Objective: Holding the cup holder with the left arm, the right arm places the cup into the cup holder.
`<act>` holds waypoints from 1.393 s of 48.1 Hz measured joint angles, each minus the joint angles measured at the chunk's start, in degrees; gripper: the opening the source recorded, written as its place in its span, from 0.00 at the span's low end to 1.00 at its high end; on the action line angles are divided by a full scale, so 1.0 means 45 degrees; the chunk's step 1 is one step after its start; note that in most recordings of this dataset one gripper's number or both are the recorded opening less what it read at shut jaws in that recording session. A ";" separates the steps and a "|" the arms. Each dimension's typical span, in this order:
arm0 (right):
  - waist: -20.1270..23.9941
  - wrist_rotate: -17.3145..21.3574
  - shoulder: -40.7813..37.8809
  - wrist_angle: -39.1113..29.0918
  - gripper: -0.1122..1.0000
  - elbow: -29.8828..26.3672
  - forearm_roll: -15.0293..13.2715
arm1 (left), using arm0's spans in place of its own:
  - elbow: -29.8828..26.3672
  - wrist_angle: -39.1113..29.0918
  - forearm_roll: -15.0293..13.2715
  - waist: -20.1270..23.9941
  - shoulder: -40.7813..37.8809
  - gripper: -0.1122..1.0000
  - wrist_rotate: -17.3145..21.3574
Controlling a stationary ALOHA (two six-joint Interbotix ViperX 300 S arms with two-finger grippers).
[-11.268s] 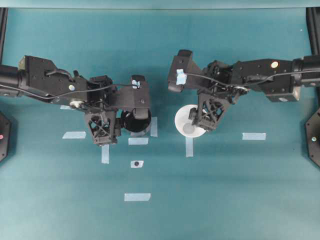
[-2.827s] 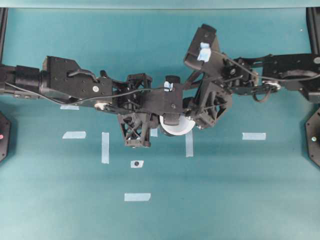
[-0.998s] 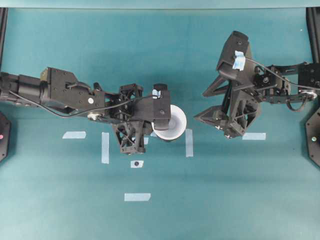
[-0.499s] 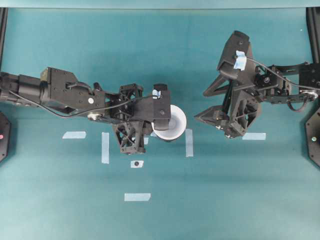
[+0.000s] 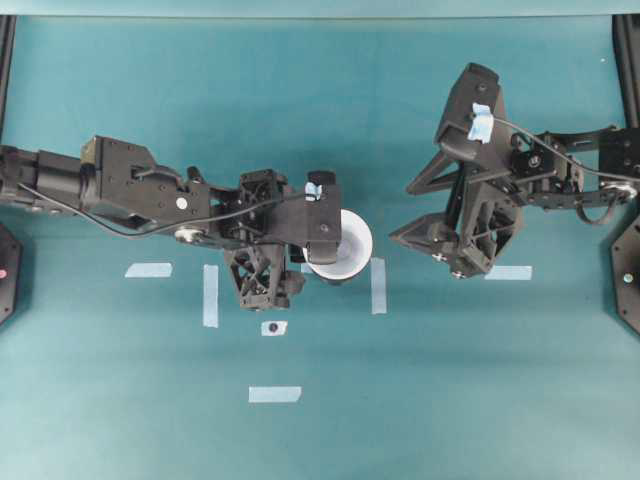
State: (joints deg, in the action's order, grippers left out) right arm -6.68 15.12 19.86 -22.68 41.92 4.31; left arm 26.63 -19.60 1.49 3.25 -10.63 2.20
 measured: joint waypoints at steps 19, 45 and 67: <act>0.0117 0.0000 0.0000 0.0000 0.94 0.0000 0.0000 | 0.0000 -0.0664 0.0000 -0.0020 0.0527 0.89 0.0000; 0.0273 0.0000 0.0195 0.0000 0.94 0.0234 0.0000 | 0.0625 -0.0898 0.0000 -0.0020 0.2187 0.89 -0.0078; 0.0273 0.0000 0.0547 0.0000 0.94 0.0508 0.0000 | 0.0996 -0.0898 0.0000 -0.0020 0.3008 0.89 -0.0098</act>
State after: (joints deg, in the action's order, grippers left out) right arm -5.45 15.12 22.32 -22.68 44.21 4.31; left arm 31.11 -23.64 1.49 3.16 2.90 1.76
